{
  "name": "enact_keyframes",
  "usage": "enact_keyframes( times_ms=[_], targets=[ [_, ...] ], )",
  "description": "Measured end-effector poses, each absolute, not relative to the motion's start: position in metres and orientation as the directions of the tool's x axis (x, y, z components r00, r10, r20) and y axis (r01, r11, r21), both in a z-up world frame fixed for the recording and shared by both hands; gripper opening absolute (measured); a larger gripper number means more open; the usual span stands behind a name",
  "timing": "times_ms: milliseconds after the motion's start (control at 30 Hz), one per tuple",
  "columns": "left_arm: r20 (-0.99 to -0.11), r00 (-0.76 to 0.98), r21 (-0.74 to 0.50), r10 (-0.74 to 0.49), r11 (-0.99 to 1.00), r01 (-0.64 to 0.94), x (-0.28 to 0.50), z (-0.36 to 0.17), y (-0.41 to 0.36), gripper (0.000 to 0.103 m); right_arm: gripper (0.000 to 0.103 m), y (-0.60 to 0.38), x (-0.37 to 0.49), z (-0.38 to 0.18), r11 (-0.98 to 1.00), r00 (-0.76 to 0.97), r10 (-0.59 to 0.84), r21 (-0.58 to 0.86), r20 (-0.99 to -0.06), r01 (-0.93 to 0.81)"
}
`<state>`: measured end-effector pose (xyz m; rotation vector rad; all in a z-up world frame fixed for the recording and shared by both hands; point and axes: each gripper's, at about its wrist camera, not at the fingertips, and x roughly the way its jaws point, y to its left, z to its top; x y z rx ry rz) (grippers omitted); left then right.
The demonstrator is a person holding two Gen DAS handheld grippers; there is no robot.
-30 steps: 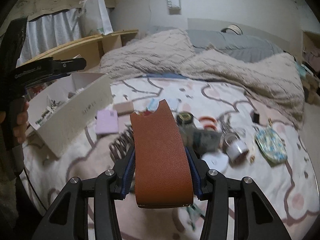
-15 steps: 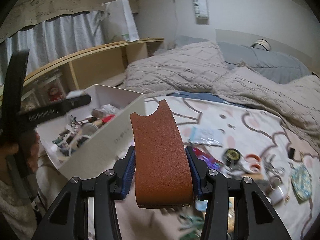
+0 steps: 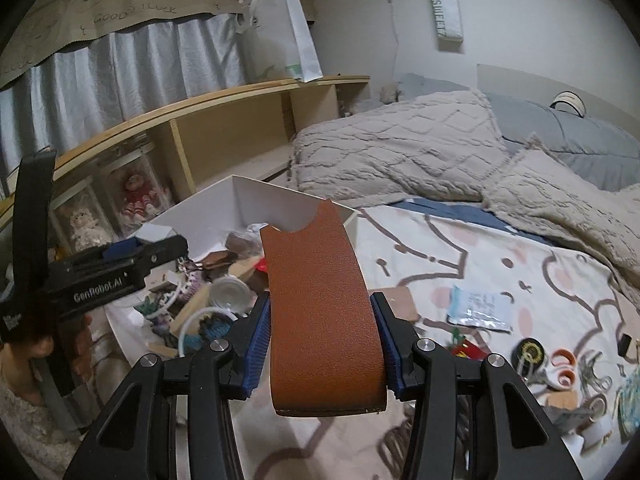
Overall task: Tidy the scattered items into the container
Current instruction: 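Lift and carry the strap and white box with both tools over the SHOES box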
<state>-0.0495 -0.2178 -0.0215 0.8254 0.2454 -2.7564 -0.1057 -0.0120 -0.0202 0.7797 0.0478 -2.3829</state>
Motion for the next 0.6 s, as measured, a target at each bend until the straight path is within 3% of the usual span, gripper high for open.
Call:
enact_keyframes(
  times_ms=[600],
  targets=[
    [-0.629, -0.733, -0.001, -0.259, -0.942, 0.334, -0.041, -0.047, -0.261, 0.066, 0.049, -0.099, -0.145, -0.016, -0.777, -0.57, -0.561, 0.144, -0.6, 0.613]
  ],
)
